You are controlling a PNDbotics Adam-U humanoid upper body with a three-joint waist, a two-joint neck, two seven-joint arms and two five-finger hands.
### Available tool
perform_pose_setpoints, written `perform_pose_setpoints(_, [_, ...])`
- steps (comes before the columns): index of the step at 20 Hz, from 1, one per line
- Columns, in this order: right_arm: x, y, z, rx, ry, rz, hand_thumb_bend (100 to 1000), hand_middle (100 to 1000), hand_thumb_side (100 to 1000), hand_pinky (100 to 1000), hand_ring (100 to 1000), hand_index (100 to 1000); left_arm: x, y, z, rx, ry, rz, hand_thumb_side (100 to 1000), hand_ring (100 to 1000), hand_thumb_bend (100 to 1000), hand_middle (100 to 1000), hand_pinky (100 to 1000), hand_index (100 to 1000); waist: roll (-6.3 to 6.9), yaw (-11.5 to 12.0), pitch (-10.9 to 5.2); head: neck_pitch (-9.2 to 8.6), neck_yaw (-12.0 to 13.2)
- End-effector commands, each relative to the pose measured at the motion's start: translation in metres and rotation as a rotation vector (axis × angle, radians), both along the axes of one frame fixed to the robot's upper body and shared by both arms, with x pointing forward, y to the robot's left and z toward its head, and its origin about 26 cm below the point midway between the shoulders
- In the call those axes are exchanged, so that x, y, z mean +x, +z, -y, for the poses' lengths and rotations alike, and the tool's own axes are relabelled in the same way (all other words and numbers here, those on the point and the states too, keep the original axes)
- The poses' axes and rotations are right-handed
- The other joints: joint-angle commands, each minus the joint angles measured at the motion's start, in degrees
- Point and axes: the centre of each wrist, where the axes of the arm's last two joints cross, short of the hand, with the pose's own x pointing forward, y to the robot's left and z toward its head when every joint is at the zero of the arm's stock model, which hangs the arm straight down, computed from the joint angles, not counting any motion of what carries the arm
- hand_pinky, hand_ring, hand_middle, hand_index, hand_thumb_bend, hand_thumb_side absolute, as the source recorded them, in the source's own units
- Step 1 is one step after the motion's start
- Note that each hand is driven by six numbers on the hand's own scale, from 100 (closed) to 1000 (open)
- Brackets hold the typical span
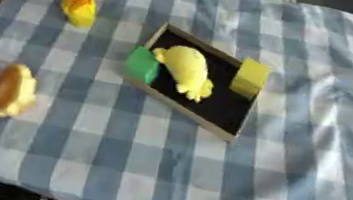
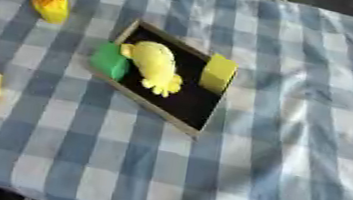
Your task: Pick up objects on the table and place them in the box.
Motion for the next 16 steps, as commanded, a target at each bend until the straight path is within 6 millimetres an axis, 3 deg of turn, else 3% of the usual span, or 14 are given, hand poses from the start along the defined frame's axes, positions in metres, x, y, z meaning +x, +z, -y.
perform_pose_setpoints(1, [-0.001,0.007,0.001,-0.009,0.0,0.011,100,687,100,841,707,776,0.001,0.009,0.002,0.026,-0.001,0.015,334,883,852,838,934,934,1.2,-0.1,-0.62,-0.39,0.1])
perform_pose_setpoints(6, [0.0,0.006,0.001,-0.002,0.004,0.01,100,686,100,841,706,775,0.008,0.004,0.008,0.059,0.006,-0.011,353,880,877,830,931,919,1.22,-0.3,-0.59,-0.07,0.7])
perform_pose_setpoints(16, [0.004,0.001,0.006,0.031,-0.007,-0.003,100,676,103,842,696,770,0.023,-0.017,0.014,0.092,0.021,-0.136,397,883,834,826,939,924,1.47,-0.7,-0.54,-0.06,2.0])
